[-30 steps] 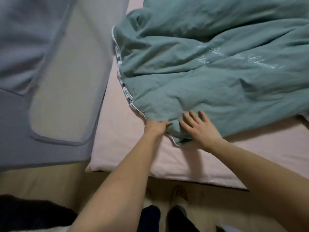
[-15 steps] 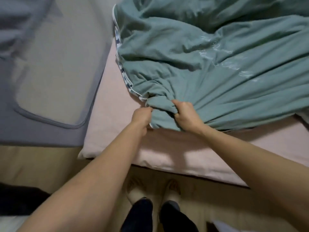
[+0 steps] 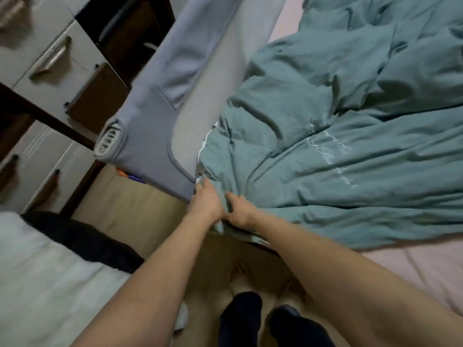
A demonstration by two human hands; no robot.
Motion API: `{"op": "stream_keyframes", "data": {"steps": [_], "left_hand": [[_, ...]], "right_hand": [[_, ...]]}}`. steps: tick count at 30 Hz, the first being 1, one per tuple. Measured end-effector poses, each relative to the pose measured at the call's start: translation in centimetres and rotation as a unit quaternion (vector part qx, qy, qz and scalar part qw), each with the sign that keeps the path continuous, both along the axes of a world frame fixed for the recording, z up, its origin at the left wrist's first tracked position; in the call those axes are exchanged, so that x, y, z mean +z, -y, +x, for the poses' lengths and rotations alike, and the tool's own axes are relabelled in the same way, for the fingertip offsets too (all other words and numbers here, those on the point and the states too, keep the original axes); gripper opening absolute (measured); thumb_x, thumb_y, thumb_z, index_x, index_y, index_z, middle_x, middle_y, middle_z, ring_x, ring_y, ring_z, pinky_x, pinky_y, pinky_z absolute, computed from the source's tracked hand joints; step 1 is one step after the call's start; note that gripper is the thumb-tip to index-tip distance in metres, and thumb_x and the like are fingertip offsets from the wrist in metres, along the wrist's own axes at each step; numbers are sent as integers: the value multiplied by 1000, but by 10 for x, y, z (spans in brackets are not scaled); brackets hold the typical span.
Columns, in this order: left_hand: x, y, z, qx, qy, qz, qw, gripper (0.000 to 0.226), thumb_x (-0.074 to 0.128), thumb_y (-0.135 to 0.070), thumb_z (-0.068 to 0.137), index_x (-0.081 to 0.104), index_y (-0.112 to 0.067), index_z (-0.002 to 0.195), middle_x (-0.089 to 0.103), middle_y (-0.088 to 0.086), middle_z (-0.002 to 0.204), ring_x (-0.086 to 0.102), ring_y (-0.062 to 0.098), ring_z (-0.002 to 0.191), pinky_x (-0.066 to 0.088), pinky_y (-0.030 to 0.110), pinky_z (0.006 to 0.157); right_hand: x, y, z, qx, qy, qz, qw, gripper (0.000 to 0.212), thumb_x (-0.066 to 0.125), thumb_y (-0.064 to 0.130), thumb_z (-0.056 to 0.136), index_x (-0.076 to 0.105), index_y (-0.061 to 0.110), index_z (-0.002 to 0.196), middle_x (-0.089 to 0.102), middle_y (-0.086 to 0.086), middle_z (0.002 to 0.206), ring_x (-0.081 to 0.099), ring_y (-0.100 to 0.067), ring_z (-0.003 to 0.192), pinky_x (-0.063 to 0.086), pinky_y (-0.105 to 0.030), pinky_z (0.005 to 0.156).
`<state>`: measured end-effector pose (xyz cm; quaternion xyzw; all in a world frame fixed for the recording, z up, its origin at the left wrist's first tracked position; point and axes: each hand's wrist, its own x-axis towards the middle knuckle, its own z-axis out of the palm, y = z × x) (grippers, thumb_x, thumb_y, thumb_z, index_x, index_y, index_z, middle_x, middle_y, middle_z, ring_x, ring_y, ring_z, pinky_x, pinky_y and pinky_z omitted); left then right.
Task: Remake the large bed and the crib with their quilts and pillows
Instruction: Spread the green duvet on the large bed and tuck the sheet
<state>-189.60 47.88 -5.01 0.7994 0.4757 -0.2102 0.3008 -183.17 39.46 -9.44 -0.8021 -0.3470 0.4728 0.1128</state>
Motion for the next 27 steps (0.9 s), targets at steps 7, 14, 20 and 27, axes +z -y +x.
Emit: {"op": "stream_keyframes", "data": {"steps": [7, 14, 20, 27], "left_hand": [[33, 19, 51, -206, -68, 22, 976, 38, 47, -18, 92, 48, -7, 128, 46, 17, 138, 45, 35, 126, 40, 42, 102], [104, 103, 186, -379, -17, 35, 924, 37, 45, -22, 93, 51, -11, 128, 53, 13, 134, 51, 31, 122, 44, 40, 101], [171, 269, 309, -534, 59, 54, 842, 38, 46, -27, 96, 49, -11, 130, 52, 12, 134, 50, 30, 121, 44, 40, 98], [196, 444, 426, -576, 100, 60, 809, 43, 48, -30, 96, 46, -11, 134, 45, 15, 136, 45, 33, 124, 41, 39, 100]], "right_hand": [[39, 83, 65, -42, 31, -26, 998, 43, 48, 28, 97, 47, 7, 134, 55, -15, 133, 51, -29, 122, 39, -30, 95], [137, 242, 171, -211, 111, -35, 971, 29, 50, 23, 94, 63, 7, 115, 67, -13, 113, 58, -28, 110, 44, -31, 91], [194, 414, 252, -364, 178, -39, 913, 24, 53, 17, 92, 68, 3, 105, 68, -14, 112, 62, -27, 106, 44, -30, 85], [206, 569, 376, -450, 224, -6, 865, 22, 54, 18, 90, 68, 3, 100, 68, -16, 108, 61, -30, 102, 44, -34, 81]]}}
